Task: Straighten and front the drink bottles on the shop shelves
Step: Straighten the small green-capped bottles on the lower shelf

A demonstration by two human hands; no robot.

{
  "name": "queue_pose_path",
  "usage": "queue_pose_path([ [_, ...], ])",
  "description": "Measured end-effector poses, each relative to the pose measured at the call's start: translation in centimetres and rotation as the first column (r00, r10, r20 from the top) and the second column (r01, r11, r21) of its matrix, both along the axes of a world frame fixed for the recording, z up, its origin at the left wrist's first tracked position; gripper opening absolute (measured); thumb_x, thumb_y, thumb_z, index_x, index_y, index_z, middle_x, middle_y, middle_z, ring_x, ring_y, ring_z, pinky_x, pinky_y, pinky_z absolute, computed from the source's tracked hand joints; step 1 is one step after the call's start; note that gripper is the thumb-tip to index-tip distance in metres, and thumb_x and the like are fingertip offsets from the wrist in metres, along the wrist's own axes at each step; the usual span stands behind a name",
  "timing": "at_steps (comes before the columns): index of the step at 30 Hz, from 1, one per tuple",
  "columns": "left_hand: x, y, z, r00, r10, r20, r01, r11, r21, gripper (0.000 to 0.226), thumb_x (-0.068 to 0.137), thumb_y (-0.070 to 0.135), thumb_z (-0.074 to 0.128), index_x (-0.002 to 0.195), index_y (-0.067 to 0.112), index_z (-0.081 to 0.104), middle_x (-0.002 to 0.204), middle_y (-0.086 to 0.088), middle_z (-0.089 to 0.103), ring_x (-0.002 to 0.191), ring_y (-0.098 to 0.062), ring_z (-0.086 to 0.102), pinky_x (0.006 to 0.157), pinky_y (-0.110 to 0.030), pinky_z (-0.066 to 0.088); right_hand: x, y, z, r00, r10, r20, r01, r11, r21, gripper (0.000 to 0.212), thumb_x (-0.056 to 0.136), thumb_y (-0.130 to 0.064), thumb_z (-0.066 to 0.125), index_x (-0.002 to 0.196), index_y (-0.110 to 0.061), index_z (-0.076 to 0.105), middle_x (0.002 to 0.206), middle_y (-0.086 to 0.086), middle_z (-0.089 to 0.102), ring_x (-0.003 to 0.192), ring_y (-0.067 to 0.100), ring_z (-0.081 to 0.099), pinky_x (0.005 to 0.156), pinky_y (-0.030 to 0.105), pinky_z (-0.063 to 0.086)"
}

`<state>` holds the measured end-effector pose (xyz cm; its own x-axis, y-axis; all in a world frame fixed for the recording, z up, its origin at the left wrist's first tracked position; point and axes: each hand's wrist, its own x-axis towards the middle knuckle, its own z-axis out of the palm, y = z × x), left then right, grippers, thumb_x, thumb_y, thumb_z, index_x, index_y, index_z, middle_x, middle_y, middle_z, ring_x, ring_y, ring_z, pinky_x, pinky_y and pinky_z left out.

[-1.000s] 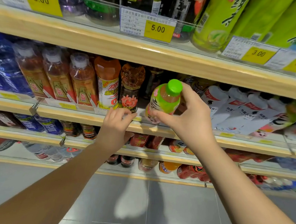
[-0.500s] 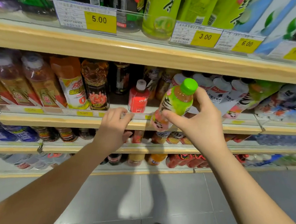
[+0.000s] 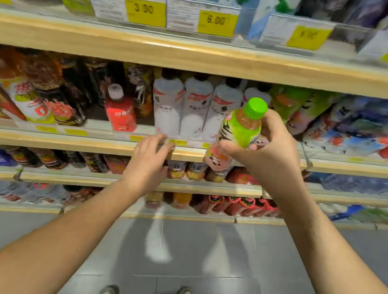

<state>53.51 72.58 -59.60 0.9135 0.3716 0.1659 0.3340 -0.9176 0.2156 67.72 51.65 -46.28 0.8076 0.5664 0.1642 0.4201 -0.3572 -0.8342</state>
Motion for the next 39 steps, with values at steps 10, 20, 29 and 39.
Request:
queue_pose_path([
  [10,6.4,-5.2,0.8,0.984,-0.153,0.094,0.159,0.985,-0.063,0.053,0.076,-0.002,0.064,0.128,0.007,0.06,0.138,-0.011,0.053,0.13,-0.033,0.046,0.108,-0.045,0.035,5.0,-5.5,0.2,0.994,-0.107,0.02,0.107,0.994,-0.036,0.06,0.067,-0.052,0.088,0.119,-0.05,0.057,0.112,-0.028,0.068,0.106,-0.007,0.063,0.085,0.038,0.059],
  [20,10.0,-9.2,1.1,0.977,-0.204,0.057,0.204,0.979,0.0,0.047,0.079,0.006,0.067,0.125,0.013,0.061,0.14,-0.007,0.053,0.129,-0.029,0.048,0.111,-0.042,0.034,8.9,-9.4,1.1,0.986,-0.153,0.062,0.158,0.985,-0.072,0.071,0.068,-0.052,0.089,0.128,-0.04,0.055,0.119,-0.021,0.066,0.112,0.009,0.065,0.081,0.052,0.061],
  [29,13.9,-13.8,0.0,0.99,-0.141,0.031,0.14,0.99,0.028,0.063,0.074,0.002,0.068,0.135,0.008,0.055,0.141,-0.014,0.05,0.13,-0.036,0.045,0.113,-0.051,0.03,15.5,-12.9,-0.3,0.994,-0.031,0.105,0.032,0.999,-0.012,0.059,0.068,-0.048,0.089,0.118,-0.043,0.059,0.105,-0.029,0.067,0.098,-0.01,0.063,0.076,0.013,0.05],
  [39,17.1,-16.8,0.5,1.0,0.004,0.023,-0.005,0.999,0.049,0.065,0.08,0.001,0.063,0.143,0.012,0.05,0.132,-0.017,0.05,0.12,-0.038,0.048,0.1,-0.048,0.04,20.0,-14.7,-0.5,0.976,0.125,0.181,-0.137,0.989,0.06,0.051,0.071,-0.045,0.089,0.108,-0.027,0.058,0.097,-0.016,0.066,0.091,0.002,0.063,0.072,0.019,0.054],
])
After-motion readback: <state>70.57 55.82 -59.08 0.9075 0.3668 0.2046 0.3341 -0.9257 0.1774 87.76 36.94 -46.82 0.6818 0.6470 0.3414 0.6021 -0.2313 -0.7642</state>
